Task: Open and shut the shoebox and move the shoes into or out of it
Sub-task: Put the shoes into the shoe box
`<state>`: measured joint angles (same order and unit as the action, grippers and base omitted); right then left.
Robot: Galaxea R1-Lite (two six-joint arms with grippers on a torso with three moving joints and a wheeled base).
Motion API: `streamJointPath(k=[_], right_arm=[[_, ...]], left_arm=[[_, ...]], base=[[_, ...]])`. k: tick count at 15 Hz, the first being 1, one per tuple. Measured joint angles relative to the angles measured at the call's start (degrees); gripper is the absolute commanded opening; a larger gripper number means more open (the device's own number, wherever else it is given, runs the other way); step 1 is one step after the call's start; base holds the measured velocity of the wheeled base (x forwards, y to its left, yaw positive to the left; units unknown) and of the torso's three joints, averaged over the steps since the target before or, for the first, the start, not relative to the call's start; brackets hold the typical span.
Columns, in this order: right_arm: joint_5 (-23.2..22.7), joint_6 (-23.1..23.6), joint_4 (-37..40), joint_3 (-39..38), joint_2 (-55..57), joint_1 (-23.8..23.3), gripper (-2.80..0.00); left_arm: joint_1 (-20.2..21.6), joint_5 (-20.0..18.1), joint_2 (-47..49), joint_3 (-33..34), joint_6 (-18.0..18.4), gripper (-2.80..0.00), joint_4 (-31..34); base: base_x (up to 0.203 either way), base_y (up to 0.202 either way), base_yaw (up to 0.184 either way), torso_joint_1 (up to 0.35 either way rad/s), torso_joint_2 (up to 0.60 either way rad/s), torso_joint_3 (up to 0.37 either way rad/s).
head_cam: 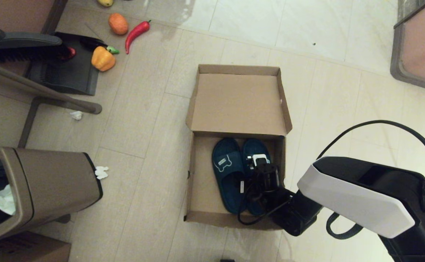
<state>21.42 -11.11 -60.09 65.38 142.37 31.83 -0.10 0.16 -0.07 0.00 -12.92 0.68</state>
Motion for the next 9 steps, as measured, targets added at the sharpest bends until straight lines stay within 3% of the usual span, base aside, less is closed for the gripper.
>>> streamJointPath(k=[2,3,9], right_arm=[[0.0,0.6,0.1,1.3,0.7,-0.1,0.0],[0.0,0.8,0.1,1.8,1.0,-0.1,-2.8],[0.0,1.5,0.0,1.9,1.4,-0.1,-2.8]], left_arm=[[0.0,0.0,0.0,0.0,0.0,-2.8,0.0],[0.0,0.0,0.0,0.0,0.0,-2.8,0.0],[0.0,0.0,0.0,0.0,0.0,-2.8,0.0]], base=[[0.0,0.0,0.0,0.0,0.0,0.0],[0.0,0.0,0.0,0.0,0.0,0.0],[0.0,0.0,0.0,0.0,0.0,0.0]])
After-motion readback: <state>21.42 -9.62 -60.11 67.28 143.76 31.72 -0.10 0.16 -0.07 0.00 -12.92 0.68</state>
